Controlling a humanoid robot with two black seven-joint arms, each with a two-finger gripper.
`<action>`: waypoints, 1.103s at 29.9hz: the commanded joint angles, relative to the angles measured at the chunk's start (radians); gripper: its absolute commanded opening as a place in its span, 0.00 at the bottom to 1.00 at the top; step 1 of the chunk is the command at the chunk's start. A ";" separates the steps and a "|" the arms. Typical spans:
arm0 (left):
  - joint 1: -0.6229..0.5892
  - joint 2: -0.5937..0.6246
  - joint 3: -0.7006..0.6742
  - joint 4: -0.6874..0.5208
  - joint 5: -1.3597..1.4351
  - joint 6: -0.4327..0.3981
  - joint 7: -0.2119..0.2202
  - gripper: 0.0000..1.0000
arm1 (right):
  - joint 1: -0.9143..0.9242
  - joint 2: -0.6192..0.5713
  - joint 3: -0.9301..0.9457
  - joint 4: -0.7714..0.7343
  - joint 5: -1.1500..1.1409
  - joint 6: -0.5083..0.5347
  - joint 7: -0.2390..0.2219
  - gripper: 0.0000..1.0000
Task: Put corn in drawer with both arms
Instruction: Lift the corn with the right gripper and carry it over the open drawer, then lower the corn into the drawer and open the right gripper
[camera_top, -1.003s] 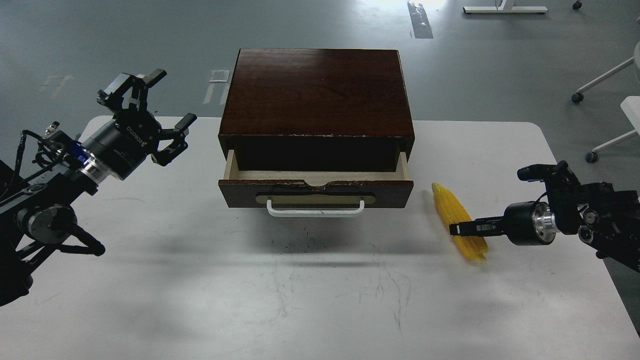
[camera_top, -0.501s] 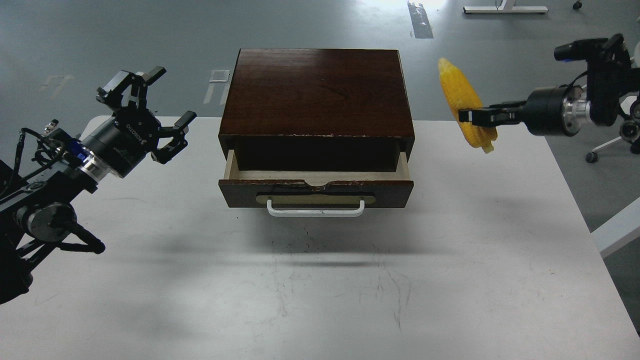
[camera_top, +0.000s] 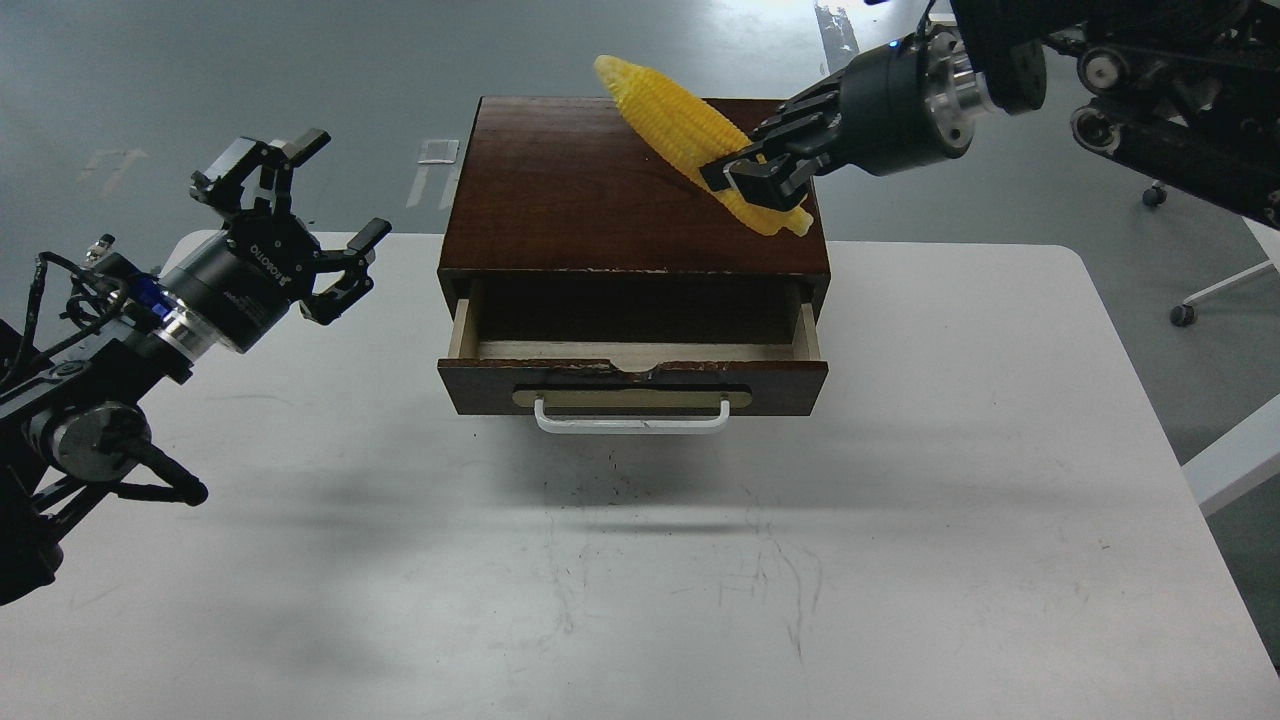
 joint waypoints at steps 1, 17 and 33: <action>0.000 0.002 0.000 -0.002 0.000 0.000 0.000 0.99 | 0.028 0.043 -0.046 0.032 -0.128 -0.037 0.000 0.24; 0.000 0.011 0.000 -0.002 0.000 0.000 0.000 0.99 | 0.004 0.182 -0.185 0.034 -0.338 -0.176 0.000 0.31; 0.000 0.014 0.000 -0.002 0.000 0.000 0.000 0.99 | -0.027 0.182 -0.186 0.015 -0.331 -0.171 0.000 0.92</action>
